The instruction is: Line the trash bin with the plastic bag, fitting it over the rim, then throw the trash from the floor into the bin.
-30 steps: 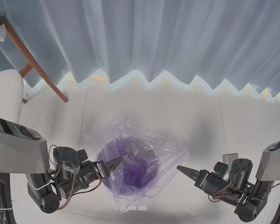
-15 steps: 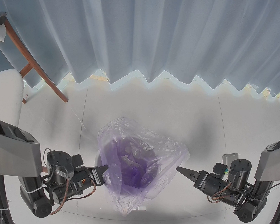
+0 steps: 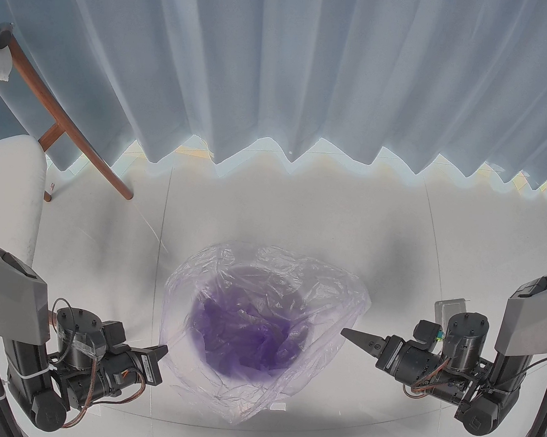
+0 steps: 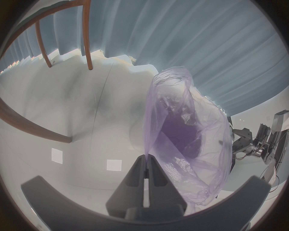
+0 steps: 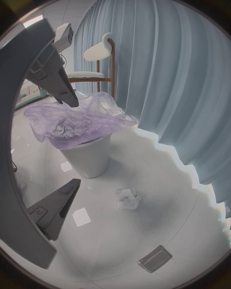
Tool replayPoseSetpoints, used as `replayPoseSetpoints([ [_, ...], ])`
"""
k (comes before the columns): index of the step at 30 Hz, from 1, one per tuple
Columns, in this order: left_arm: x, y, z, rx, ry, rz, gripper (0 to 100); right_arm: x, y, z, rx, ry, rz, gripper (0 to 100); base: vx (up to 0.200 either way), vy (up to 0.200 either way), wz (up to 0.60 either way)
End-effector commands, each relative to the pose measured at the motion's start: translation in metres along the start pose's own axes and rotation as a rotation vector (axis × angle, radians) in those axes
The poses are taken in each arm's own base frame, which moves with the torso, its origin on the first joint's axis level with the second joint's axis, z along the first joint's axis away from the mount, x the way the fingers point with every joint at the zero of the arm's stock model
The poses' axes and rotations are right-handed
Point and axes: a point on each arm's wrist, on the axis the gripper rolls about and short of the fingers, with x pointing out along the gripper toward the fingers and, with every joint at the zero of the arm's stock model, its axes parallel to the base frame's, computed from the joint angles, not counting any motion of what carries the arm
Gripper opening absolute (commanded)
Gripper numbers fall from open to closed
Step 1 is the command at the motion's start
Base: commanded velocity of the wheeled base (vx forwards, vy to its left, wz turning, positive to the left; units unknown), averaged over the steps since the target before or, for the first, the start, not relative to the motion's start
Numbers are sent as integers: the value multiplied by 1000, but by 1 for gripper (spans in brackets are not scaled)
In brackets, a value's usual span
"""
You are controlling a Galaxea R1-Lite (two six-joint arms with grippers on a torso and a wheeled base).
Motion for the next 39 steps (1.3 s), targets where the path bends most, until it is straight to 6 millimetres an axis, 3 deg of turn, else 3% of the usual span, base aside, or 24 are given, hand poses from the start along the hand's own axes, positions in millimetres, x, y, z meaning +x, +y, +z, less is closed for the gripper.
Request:
replayPoseSetpoints([
  [1,0,7,-5,5,27,31,0,1,-1,-1,-3,1,2,100,0,0,0],
  [10,4,5,0,20,4,24,0,0,17,-25,-34,83,45,100,0,0,0],
  [15,-1,5,2,18,-8,20,0,0,46,-38,-58,68,111,100,0,0,0],
  [18,-1,3,1,23,-7,15,0,6,63,-36,-33,55,178,100,0,0,0],
  [28,-1,0,0,34,-2,0,0,33,71,-38,-25,150,88,100,0,0,0],
  [30,-1,-1,1,37,-8,-2,0,44,77,-31,-18,148,68,100,0,0,0],
  [37,-2,-1,1,37,-10,-2,0,54,81,-27,-15,177,18,100,0,0,0],
  [38,-2,-1,1,37,-10,-2,0,54,81,-27,-15,173,13,0,0,0,0],
  [39,-2,-1,1,37,-8,-2,0,54,80,-27,-15,168,7,0,0,0,0],
])
